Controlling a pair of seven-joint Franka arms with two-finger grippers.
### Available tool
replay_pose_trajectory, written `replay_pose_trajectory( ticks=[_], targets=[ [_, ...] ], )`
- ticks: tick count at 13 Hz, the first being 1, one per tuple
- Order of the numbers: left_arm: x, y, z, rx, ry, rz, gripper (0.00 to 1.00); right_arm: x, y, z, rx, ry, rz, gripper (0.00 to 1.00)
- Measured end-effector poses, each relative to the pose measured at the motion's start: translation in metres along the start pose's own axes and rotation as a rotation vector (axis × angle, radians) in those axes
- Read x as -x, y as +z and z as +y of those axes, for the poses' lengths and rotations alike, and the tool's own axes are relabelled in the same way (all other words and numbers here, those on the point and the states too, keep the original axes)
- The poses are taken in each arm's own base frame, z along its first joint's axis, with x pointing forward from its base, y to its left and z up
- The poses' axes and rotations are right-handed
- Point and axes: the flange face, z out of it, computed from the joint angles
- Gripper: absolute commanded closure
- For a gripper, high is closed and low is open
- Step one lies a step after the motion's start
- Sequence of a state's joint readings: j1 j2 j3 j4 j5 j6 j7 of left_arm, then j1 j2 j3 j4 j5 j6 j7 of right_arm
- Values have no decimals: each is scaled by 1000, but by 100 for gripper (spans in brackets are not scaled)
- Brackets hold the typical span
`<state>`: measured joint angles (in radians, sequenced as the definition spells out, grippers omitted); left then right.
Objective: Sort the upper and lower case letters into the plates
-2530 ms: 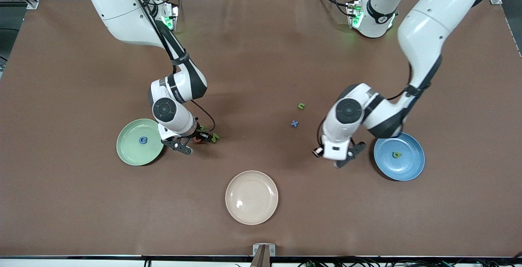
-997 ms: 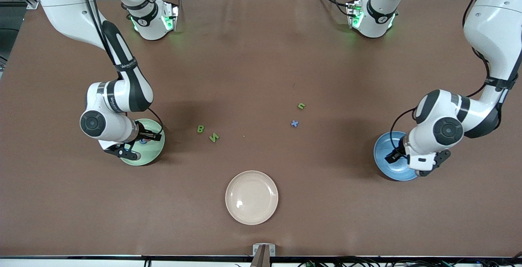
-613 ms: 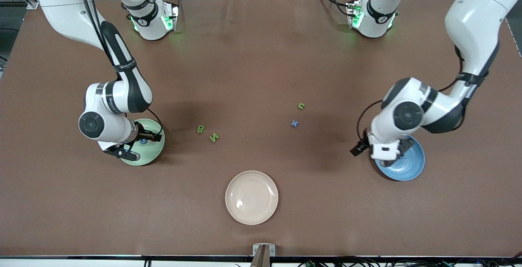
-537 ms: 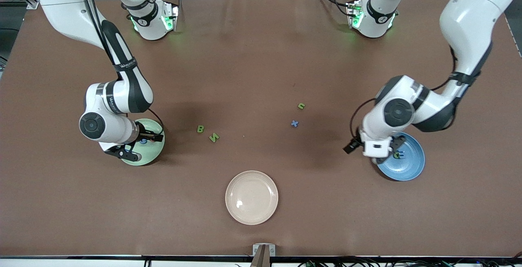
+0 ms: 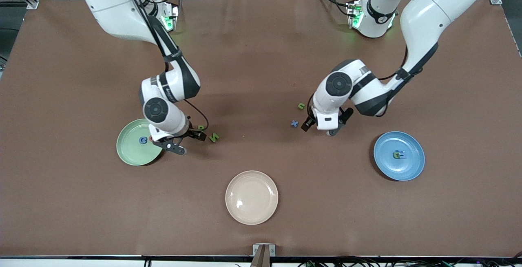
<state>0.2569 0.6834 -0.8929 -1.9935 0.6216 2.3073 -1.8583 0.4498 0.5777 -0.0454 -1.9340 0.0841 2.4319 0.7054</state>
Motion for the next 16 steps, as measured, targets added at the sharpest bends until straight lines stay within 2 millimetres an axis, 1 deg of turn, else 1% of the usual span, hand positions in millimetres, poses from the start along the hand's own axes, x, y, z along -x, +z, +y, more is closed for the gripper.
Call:
replay_pose_trajectory(
  ticks=[1,2,4,5,7,8,11,13,14,15,16],
  targets=[
    [11,8,-7,-11,-20,8,15,3,8,-3,4,-7,-1,0],
    [21,16,-14,-19,-37,9,17,6,11,-5,7,-13,-4,0],
    [39,31,-28,-20,-59,5,24,14,11,-11,11,-40,-6,0],
    [45,36,-33,-21,-76,0,27,17,12,-13,13,-53,-7,1],
    [53,41,-38,-20,-84,-10,33,22,12,-13,16,-69,-10,6],
    [55,42,-40,-20,-83,-13,37,26,12,-12,20,-75,-12,13],
    [58,43,-41,-6,-81,-24,39,35,10,-11,23,-99,-15,58],
    [59,40,-38,18,-81,-38,39,36,8,-11,21,-107,-14,85],
    [59,40,-38,23,-81,-40,40,36,6,-10,22,-106,-14,97],
    [59,40,-38,25,-78,-37,40,35,5,-8,25,-103,-15,100],
    [59,41,-38,26,-72,-34,40,35,3,-7,24,-101,-14,100]
  ],
)
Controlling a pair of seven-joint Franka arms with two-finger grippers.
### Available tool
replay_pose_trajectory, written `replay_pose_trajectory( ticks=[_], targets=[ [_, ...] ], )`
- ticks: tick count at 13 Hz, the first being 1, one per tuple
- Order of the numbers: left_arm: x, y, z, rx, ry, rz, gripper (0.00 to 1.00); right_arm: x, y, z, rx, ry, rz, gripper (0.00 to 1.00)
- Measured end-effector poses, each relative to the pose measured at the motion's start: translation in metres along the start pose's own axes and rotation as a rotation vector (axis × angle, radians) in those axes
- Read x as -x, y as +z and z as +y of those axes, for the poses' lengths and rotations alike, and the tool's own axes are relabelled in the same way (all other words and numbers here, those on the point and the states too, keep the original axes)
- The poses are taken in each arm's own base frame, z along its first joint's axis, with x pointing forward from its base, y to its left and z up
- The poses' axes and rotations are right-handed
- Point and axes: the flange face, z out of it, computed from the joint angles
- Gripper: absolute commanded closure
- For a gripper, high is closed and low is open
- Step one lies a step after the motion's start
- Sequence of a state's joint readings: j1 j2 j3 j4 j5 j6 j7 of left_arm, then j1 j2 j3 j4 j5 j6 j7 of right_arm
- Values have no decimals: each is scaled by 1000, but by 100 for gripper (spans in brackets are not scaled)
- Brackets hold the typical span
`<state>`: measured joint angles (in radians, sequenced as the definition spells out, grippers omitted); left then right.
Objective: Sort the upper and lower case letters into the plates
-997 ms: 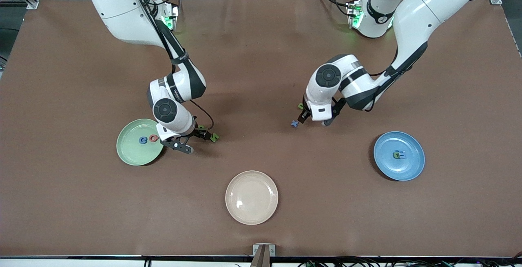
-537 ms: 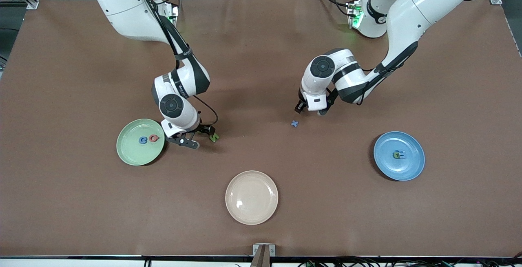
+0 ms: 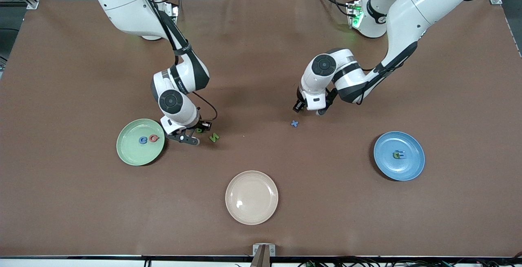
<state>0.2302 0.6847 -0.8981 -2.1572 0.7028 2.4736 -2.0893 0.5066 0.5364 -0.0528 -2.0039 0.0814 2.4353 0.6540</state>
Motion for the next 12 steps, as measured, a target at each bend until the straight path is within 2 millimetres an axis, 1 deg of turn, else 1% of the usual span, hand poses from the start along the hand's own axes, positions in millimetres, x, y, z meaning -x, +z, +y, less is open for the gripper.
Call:
replay_pose_trajectory(
  ticks=[1,2,4,5,6,7,8,9,10,11,12],
  targets=[
    [-1,1,0,0,4,2,42,0,-4,1,1,1,-1,100],
    [-2,3,-1,-3,3,3,44,-1,-3,4,3,5,-3,100],
    [-6,8,-2,-9,-2,1,47,-7,-4,11,1,3,1,100],
    [-6,9,-2,-11,-4,-2,51,-14,-8,16,1,-12,1,100],
    [-6,11,-2,-13,-4,-6,56,-22,-17,27,7,-28,-15,100],
    [-6,11,-2,-13,-4,-8,68,-34,-31,42,14,-48,-38,100],
    [-6,12,-2,-13,-5,-11,96,-47,-49,63,13,-74,-58,100],
    [-6,11,-1,-9,-6,-12,100,-60,-68,87,6,-105,-71,100],
    [-7,10,0,-6,-8,-12,100,-71,-82,112,-3,-136,-81,100],
    [-9,8,3,0,-12,-11,100,-80,-88,138,-12,-161,-90,100],
    [-12,5,7,11,-17,-9,100,-87,-86,162,-17,-177,-100,100]
  ],
)
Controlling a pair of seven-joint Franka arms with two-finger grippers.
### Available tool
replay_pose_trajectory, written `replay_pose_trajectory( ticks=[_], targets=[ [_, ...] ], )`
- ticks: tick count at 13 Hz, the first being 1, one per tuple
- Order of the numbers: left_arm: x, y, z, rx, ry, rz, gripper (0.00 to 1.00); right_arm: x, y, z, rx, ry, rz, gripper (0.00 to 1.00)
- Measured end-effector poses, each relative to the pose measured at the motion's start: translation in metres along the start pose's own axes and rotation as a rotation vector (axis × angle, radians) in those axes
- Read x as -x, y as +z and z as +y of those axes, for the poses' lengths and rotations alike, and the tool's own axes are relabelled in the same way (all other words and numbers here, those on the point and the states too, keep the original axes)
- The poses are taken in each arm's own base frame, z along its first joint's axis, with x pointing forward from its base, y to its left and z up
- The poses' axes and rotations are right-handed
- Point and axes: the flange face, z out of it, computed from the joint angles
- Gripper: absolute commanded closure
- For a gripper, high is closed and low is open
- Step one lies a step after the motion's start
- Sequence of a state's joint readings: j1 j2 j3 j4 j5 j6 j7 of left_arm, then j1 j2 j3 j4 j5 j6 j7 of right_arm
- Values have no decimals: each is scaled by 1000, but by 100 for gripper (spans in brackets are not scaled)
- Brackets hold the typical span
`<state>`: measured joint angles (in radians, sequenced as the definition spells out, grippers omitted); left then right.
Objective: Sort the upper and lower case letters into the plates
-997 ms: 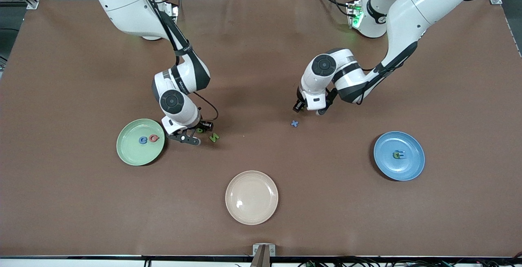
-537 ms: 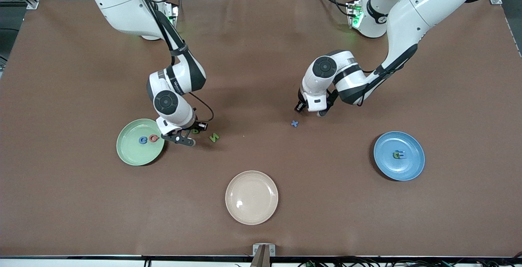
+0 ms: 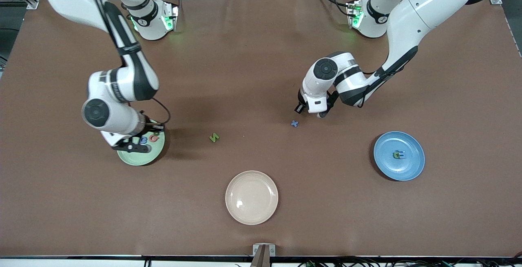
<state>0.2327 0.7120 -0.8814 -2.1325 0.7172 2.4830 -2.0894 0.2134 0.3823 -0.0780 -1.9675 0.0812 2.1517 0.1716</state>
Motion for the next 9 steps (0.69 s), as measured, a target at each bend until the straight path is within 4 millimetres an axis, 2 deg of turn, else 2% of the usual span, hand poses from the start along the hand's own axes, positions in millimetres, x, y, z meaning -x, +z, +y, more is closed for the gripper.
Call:
replay_pose_trajectory(
  ticks=[2,4,6,7,8,9],
  targets=[
    [-16,-17,18,22,-16,34,100,0,17,40,-8,-2,-26,100],
    [-43,-47,42,21,-15,108,100,1,32,58,-11,12,-36,99],
    [-88,-83,60,24,-18,171,100,2,41,61,-9,17,-42,98],
    [-127,-100,63,30,-13,188,100,1,45,62,-9,20,-40,96],
    [-167,-111,59,34,0,193,100,0,48,64,-9,22,-40,82],
    [-210,-119,50,34,14,196,100,-1,52,64,-8,24,-41,43]
  ],
)
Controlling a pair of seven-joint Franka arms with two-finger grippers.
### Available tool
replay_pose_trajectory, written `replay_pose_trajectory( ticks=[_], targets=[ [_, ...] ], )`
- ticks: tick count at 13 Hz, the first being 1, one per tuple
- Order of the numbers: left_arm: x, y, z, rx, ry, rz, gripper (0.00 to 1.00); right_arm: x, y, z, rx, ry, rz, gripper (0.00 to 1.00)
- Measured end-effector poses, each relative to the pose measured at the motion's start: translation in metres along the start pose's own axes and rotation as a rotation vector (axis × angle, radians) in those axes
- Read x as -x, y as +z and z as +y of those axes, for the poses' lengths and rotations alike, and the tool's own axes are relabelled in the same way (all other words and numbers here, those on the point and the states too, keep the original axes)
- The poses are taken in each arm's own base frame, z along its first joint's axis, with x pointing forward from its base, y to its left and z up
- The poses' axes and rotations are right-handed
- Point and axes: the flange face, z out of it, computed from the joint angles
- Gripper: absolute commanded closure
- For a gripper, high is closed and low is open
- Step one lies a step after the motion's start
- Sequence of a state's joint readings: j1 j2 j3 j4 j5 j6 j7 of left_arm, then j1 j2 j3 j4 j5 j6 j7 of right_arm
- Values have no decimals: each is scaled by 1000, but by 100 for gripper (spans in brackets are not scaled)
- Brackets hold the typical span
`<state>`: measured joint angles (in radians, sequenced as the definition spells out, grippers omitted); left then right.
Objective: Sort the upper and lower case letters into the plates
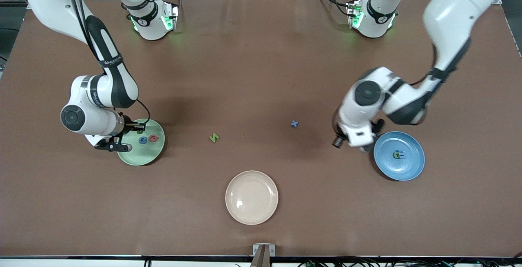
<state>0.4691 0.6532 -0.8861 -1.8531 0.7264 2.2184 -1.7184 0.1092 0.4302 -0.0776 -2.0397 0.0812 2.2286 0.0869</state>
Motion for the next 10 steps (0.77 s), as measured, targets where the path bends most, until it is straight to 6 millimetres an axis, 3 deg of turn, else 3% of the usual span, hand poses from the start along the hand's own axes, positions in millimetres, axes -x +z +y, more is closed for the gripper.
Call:
replay_pose_trajectory(
  ticks=[1,3,4,5,7,10],
  targets=[
    [-36,2,-12,-3,19,2,99,0,2,0,0,1,-2,0],
    [-90,8,-36,-15,52,-1,91,0,2,0,-1,2,-2,0],
    [-107,14,-48,-24,61,-8,78,0,2,-1,-2,1,-2,0],
    [-120,20,-58,-35,65,-16,58,0,2,-5,-7,4,-3,0],
    [-142,34,-76,-57,52,-29,0,3,0,-32,-26,36,2,0],
    [-160,45,-91,-68,16,-43,0,17,-12,-131,-29,110,64,0]
  ],
)
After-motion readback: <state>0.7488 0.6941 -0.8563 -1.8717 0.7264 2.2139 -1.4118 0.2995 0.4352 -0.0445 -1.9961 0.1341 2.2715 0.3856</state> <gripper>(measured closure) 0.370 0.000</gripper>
